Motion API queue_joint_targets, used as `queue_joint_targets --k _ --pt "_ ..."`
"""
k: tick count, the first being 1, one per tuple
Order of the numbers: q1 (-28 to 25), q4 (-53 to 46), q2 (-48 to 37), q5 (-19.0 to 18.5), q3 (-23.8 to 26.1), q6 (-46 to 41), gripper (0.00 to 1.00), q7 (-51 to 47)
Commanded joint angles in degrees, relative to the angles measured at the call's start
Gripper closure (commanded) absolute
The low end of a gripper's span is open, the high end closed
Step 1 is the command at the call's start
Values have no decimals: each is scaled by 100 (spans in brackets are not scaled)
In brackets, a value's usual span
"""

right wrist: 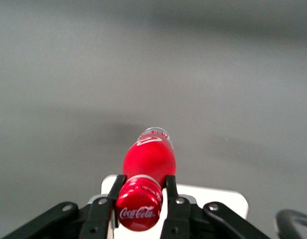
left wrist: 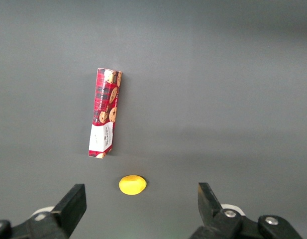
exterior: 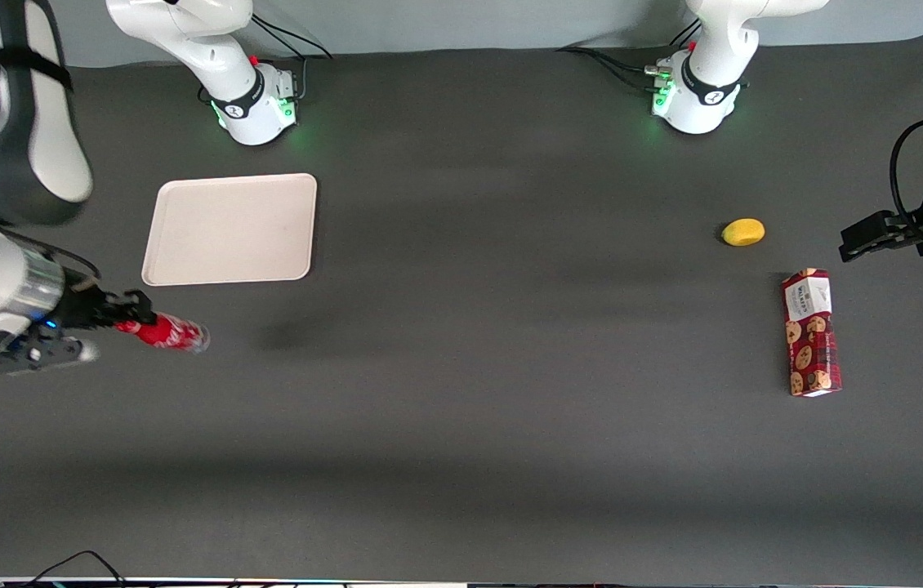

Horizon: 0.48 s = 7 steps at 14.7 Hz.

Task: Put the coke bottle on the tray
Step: 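Lift the bottle and carry it with the right gripper onto the tray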

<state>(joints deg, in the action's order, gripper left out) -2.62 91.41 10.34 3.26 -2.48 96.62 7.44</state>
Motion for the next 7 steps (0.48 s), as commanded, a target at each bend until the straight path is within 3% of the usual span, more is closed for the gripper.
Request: queue_joint_targets --k 1,7 --pt "-20 -247 -84 -220 2 -380 100 126" --pt "269 436 -338 -229 -24 -127 100 161"
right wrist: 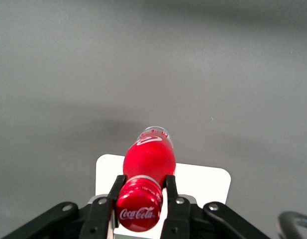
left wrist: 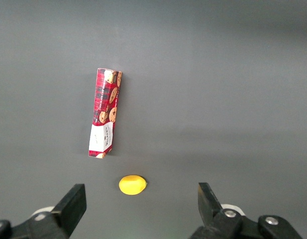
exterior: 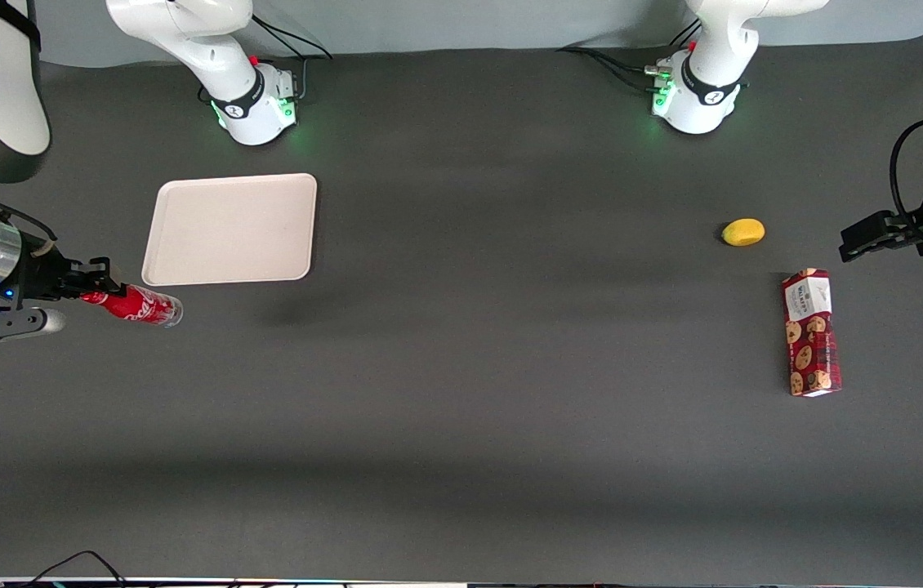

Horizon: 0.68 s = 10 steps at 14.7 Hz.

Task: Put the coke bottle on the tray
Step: 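Lift the bottle and carry it with the right gripper onto the tray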

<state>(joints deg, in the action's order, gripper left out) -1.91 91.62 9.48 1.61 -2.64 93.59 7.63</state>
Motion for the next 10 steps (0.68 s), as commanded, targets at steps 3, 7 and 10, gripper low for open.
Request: queue_joint_targets --k 3,7,10 --pt "437 1924 -1085 -82 0 904 100 151" --pt "1015 3923 -2344 -319 9 1794 100 352" --pt "1780 4661 -2468 -319 9 2459 100 1169"
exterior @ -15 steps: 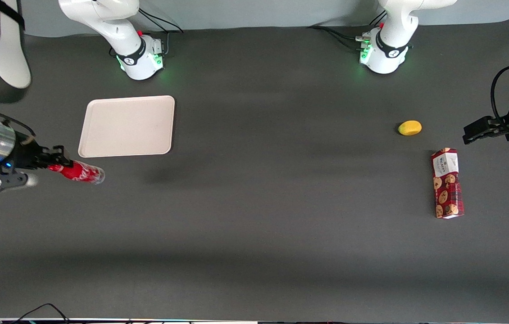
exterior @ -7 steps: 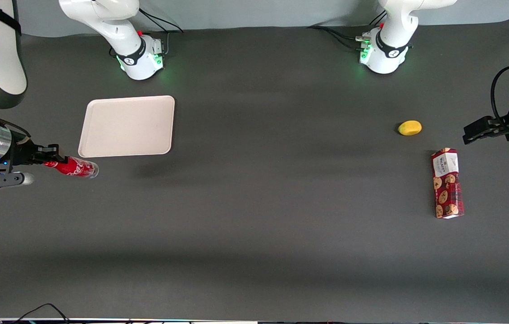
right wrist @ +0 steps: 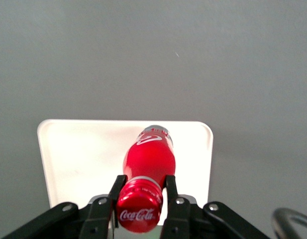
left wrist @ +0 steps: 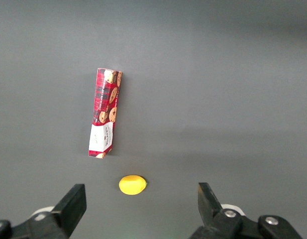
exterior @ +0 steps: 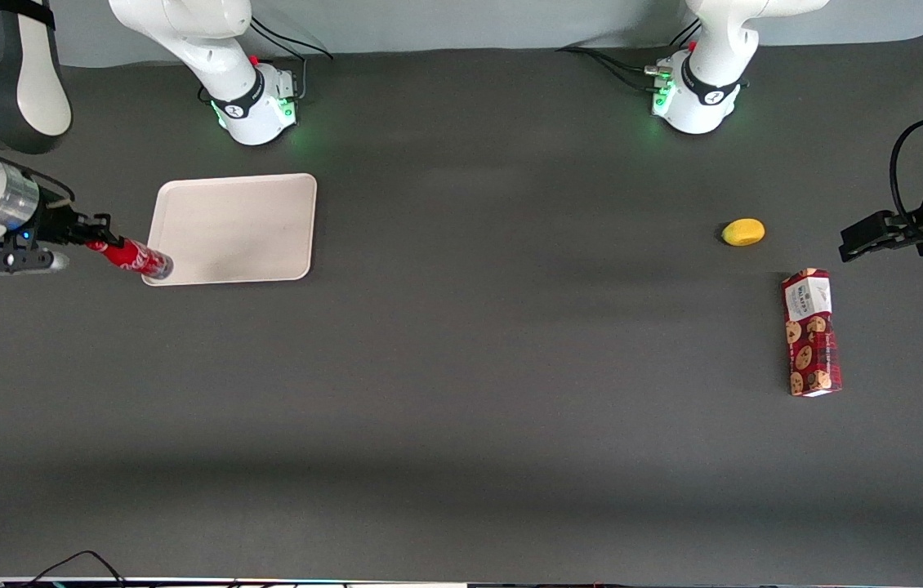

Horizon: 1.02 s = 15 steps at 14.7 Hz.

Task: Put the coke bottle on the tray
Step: 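Lift the bottle and carry it with the right gripper onto the tray, then lower the bottle onto the tray and open the right gripper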

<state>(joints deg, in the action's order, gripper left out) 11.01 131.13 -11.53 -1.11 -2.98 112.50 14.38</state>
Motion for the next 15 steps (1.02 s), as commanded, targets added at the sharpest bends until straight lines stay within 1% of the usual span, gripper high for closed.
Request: queue_joint_targets --k 1,2,3,6,10,15 --pt "682 1069 -385 -47 52 989 100 617" --pt "814 1334 -411 -47 43 1315 100 688" --pt "911 1441 -377 -47 52 1423 100 680" --pt "956 1494 -297 -20 43 1494 100 548" --pt "1105 1810 -184 -3 43 2056 100 487" --pt "1176 1802 1 32 43 2118 100 478"
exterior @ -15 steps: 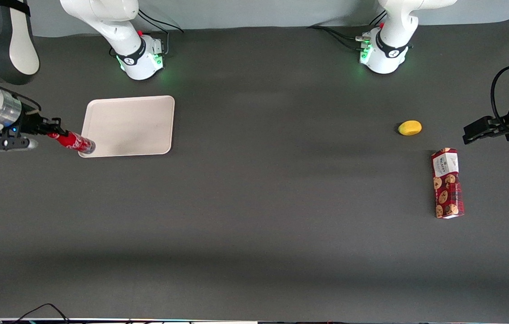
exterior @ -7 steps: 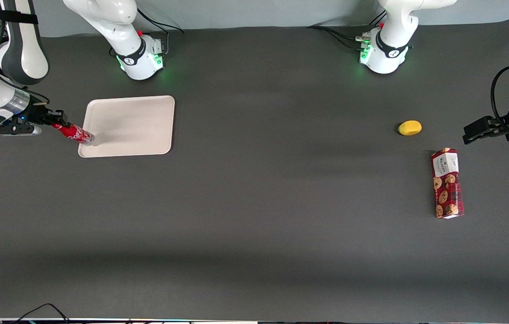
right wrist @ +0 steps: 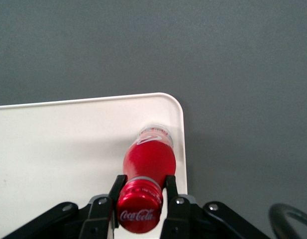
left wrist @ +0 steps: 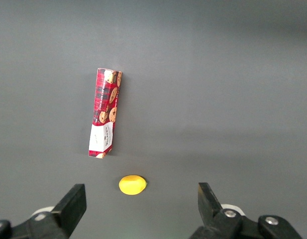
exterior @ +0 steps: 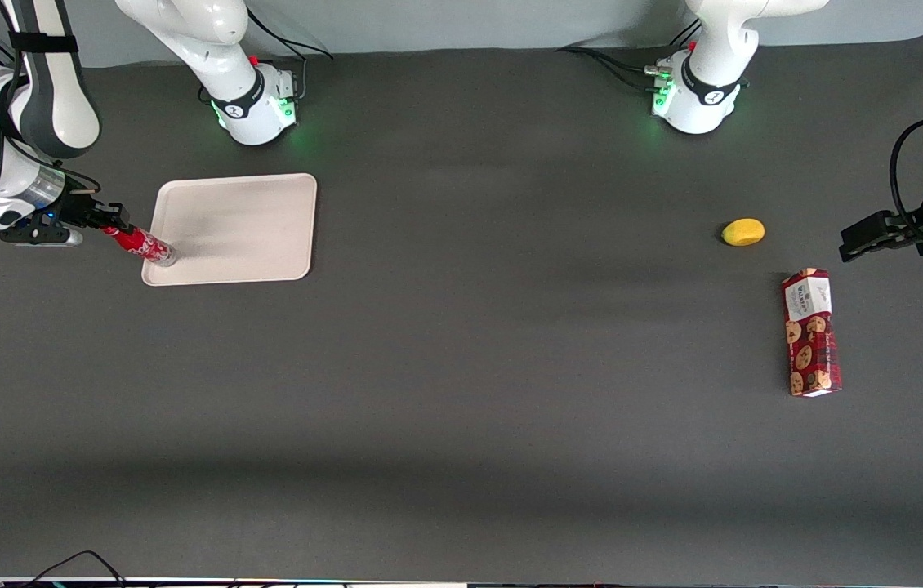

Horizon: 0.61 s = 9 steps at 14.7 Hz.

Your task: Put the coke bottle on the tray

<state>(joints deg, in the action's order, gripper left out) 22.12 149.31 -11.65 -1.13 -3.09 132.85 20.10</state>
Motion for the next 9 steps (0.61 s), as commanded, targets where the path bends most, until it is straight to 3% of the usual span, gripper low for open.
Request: queue_joint_targets --k 1,2,3,4,7,9 --pt "64 -60 92 51 54 83 100 -172" --pt "64 -86 154 52 54 83 71 -286" --pt "64 -130 198 52 54 83 18 -305" --pt "55 -165 207 43 54 65 0 -235" --pt "-6 -419 163 43 71 -109 0 -322" --pt "2 -988 146 43 473 -705 0 -540"
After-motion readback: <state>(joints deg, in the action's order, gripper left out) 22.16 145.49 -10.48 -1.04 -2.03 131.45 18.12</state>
